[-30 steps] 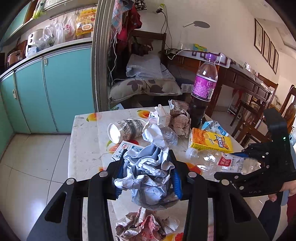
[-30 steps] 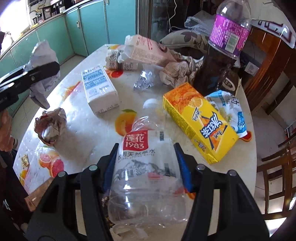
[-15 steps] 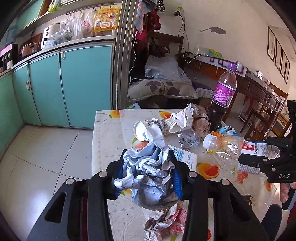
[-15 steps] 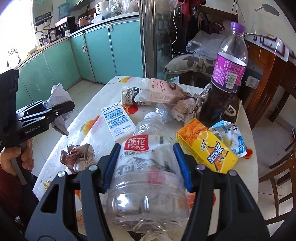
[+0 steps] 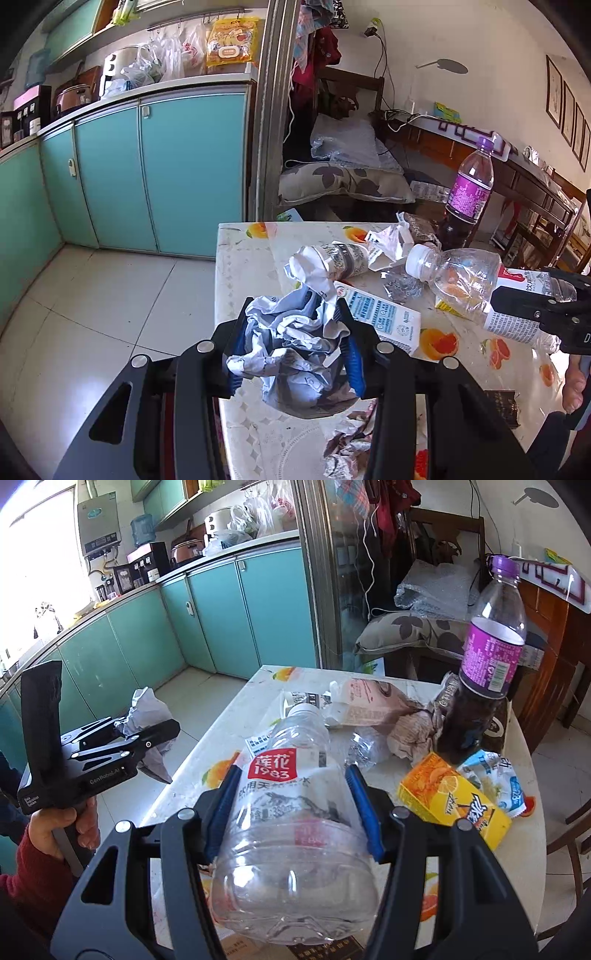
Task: Collect trash
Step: 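Carry the foil to the bin and release it with the left while the right carries the bottle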
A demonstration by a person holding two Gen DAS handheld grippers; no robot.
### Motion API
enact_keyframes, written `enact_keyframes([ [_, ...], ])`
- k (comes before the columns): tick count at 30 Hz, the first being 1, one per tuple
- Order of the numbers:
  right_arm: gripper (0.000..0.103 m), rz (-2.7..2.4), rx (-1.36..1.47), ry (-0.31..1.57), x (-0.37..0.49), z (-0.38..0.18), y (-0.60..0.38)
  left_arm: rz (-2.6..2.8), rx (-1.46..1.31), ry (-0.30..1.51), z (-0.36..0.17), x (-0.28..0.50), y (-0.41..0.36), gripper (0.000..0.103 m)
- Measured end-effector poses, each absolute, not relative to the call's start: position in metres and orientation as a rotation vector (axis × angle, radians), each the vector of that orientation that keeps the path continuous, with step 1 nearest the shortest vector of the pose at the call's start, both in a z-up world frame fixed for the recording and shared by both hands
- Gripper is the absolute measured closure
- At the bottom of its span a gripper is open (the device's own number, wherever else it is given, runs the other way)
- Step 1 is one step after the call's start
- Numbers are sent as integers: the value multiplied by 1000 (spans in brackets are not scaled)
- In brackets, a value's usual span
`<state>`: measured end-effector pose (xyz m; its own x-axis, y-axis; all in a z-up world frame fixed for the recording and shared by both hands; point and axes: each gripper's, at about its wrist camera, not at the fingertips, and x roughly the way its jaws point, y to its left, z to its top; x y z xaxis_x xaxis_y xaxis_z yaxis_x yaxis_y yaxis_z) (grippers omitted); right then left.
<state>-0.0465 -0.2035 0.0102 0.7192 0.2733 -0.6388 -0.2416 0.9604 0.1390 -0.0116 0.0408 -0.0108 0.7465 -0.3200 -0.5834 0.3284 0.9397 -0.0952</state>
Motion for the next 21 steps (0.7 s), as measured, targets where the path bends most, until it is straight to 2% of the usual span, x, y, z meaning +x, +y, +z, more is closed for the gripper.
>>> enact_keyframes([
  [21, 47, 411, 58, 698, -14, 6, -150, -158, -93, 724, -44, -10, 126, 63],
])
